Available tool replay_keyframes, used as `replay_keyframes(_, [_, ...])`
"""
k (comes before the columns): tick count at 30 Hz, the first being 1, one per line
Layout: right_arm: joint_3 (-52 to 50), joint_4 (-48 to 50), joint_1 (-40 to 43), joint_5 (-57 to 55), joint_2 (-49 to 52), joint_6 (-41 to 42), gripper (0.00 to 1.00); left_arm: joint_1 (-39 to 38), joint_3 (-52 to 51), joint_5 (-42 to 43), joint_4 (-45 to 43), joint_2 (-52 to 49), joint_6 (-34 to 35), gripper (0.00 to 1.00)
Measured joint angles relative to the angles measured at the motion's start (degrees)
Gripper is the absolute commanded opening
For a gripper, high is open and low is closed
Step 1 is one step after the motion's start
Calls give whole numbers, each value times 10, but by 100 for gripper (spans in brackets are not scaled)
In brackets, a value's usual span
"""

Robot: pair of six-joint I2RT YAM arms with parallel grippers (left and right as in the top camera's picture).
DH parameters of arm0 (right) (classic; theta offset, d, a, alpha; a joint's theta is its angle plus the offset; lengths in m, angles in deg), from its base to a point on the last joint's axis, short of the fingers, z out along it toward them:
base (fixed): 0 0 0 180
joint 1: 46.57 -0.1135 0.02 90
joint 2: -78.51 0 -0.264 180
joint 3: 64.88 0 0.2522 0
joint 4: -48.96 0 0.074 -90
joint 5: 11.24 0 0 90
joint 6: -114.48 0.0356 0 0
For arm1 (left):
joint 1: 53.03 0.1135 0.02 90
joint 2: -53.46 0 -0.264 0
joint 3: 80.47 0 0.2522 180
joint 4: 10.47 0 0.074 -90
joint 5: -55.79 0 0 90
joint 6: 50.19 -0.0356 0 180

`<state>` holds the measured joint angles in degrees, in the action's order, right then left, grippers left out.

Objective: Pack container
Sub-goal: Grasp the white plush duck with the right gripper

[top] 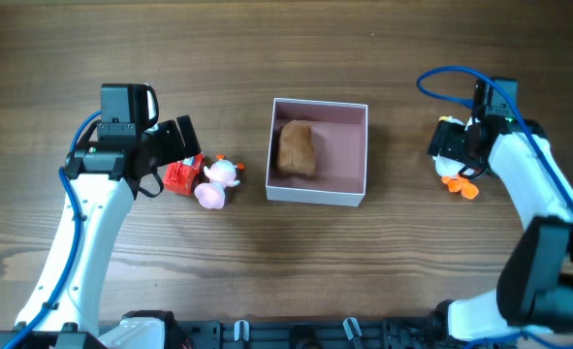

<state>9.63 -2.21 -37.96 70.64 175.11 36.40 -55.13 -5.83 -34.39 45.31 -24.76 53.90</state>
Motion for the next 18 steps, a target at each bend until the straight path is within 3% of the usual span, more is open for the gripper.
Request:
replay_keyframes(5, [-5,-4,2,21,34,-1,25,0,0,0,0,0,0,100])
replay_keyframes(8, [-4,-17,2,54,28,9,7,0,0,0,0,0,0,100])
replay_keyframes(13, [16,-73,-10,120,-56,19,4,0,0,0,0,0,0,100])
replay_keyframes(18, [61,-67,-126,161,-250,59,4,0,0,0,0,0,0,100])
